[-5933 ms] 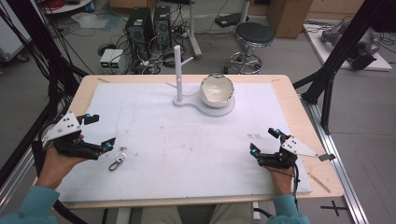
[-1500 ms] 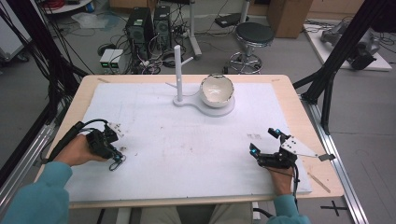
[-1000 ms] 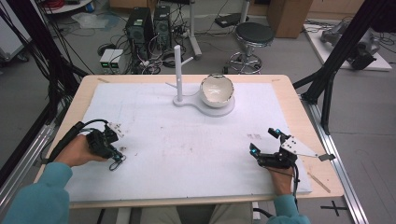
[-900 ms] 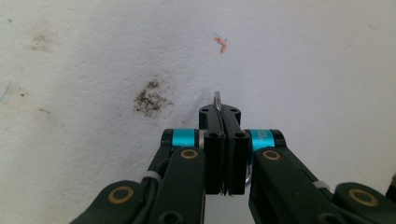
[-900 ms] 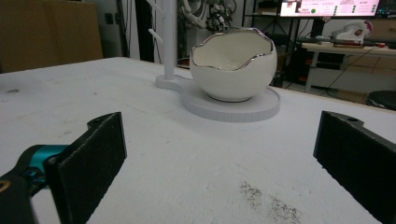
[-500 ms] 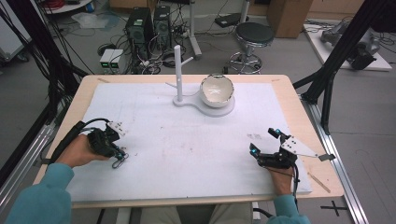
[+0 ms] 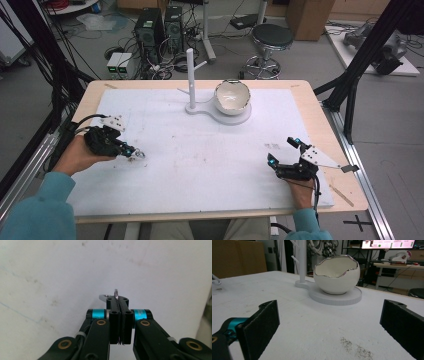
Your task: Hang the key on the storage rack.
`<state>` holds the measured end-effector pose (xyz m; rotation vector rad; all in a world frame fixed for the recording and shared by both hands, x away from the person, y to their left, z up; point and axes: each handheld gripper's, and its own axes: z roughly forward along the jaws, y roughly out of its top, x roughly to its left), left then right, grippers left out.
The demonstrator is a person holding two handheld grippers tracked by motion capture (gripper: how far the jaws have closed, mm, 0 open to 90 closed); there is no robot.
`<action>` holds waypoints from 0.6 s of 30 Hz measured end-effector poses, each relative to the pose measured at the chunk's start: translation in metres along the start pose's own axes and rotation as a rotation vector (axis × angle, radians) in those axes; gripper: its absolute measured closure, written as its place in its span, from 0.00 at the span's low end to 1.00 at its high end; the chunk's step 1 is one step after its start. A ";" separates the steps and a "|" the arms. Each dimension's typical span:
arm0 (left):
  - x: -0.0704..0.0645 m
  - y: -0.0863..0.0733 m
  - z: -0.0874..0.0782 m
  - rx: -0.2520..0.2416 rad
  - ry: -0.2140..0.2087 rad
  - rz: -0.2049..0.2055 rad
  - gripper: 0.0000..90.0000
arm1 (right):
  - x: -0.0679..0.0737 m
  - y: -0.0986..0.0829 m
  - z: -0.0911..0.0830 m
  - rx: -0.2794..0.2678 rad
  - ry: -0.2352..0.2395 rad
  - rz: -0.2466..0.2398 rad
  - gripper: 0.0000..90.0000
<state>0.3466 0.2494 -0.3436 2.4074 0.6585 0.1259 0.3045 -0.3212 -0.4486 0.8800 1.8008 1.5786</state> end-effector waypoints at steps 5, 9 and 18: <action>-0.009 0.023 -0.014 -0.122 -0.030 0.032 0.98 | 0.000 0.000 0.000 -0.001 0.003 0.000 0.02; -0.015 0.043 -0.024 -0.201 -0.046 0.058 0.98 | 0.000 0.000 0.000 -0.002 0.003 0.001 0.02; -0.014 0.082 -0.037 -0.296 -0.059 0.085 0.98 | -0.001 0.000 0.000 -0.004 -0.001 -0.004 0.02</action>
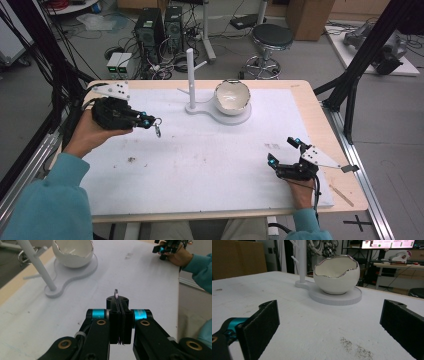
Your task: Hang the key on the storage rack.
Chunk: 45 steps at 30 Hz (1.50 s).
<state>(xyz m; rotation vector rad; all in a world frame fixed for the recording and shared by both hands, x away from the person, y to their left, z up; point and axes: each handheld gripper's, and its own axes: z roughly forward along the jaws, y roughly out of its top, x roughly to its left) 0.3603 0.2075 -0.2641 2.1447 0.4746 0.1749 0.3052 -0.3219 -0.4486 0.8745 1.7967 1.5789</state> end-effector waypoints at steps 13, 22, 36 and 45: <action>0.032 0.037 0.016 -0.083 -0.011 -0.014 0.98 | 0.000 0.000 0.000 0.000 0.003 0.009 0.02; 0.056 0.062 0.039 -0.066 -0.013 -0.037 0.98 | 0.001 0.000 0.000 -0.001 0.003 0.004 0.02; 0.082 0.078 0.078 -0.051 0.012 -0.066 0.98 | 0.001 0.000 0.000 0.001 0.005 0.001 0.02; 0.095 0.072 0.095 -0.016 0.058 -0.100 0.98 | 0.000 0.000 0.000 -0.001 0.004 0.009 0.02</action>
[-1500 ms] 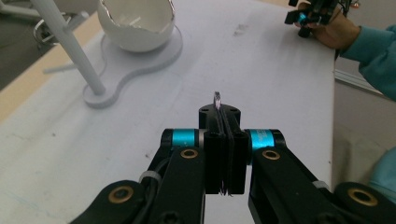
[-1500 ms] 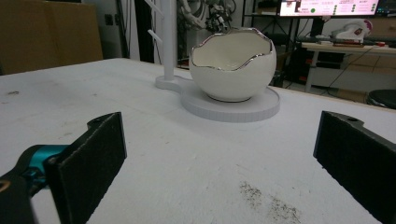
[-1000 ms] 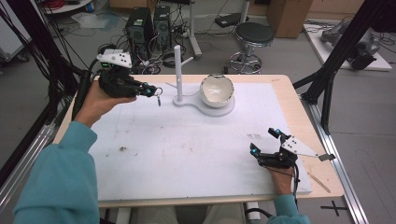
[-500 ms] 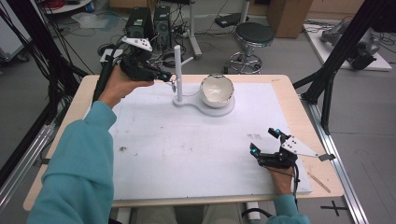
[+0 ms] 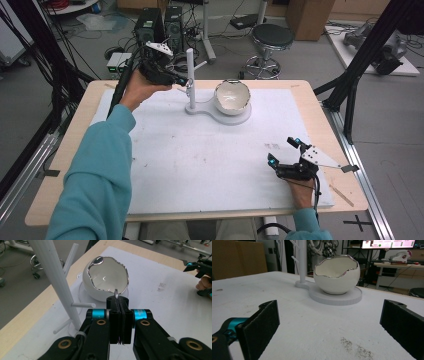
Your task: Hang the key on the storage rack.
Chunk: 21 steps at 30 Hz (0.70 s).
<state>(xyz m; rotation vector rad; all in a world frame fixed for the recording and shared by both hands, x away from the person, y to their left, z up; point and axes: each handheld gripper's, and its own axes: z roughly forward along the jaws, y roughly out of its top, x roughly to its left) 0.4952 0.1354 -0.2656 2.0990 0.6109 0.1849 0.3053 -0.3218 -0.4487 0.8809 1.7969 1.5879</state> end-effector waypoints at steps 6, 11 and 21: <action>0.004 -0.002 0.011 0.018 -0.001 -0.009 0.98 | 0.000 0.000 0.000 0.001 0.000 0.000 0.02; 0.008 -0.005 0.021 0.033 0.003 -0.022 0.98 | 0.000 0.000 0.000 0.000 0.000 0.001 0.02; 0.016 -0.008 0.033 0.056 0.004 -0.036 0.98 | -0.001 0.000 0.000 -0.001 0.001 0.003 0.02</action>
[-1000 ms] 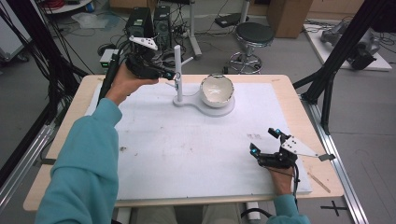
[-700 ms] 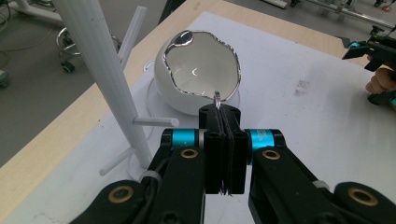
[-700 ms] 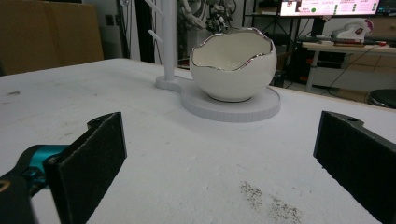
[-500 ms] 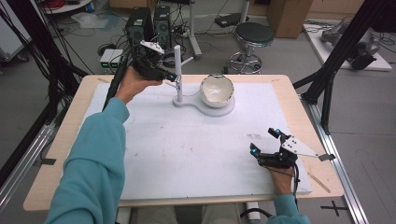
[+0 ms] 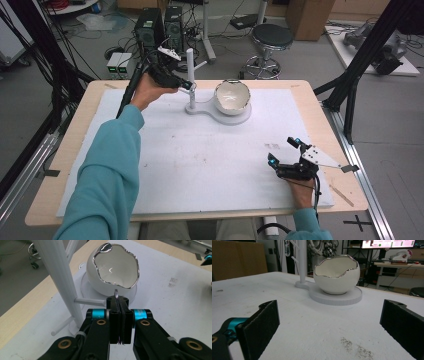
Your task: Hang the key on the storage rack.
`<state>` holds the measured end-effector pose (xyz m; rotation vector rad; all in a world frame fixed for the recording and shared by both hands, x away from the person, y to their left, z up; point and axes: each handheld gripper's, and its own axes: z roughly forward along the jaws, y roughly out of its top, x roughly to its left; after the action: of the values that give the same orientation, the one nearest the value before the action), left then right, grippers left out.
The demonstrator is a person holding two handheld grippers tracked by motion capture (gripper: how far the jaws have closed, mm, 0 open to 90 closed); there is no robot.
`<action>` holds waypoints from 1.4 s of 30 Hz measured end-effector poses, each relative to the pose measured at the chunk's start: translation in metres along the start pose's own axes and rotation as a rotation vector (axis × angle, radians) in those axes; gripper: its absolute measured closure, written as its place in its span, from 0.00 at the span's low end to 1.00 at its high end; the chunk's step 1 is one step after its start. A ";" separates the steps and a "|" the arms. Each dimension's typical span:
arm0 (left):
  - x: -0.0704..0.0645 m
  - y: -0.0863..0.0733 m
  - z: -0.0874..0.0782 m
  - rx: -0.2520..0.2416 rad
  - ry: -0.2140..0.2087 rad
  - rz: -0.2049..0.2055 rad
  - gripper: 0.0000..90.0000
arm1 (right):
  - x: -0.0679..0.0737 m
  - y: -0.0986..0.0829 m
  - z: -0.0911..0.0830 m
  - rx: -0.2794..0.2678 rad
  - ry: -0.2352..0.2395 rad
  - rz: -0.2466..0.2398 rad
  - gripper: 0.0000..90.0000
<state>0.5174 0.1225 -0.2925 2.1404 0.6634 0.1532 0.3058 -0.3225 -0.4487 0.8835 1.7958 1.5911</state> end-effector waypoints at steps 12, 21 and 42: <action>0.005 -0.002 0.002 -0.007 0.008 -0.010 0.98 | 0.000 0.000 0.000 0.004 0.003 0.002 0.02; 0.012 -0.004 0.004 -0.020 0.022 -0.020 0.98 | -0.001 0.000 0.001 0.002 0.000 -0.003 0.02; 0.016 -0.030 -0.015 -0.277 0.152 0.020 0.02 | 0.000 0.000 0.001 0.004 -0.004 -0.008 0.02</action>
<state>0.5136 0.1559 -0.3084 1.8810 0.6668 0.3984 0.3062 -0.3220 -0.4485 0.8789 1.7980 1.5803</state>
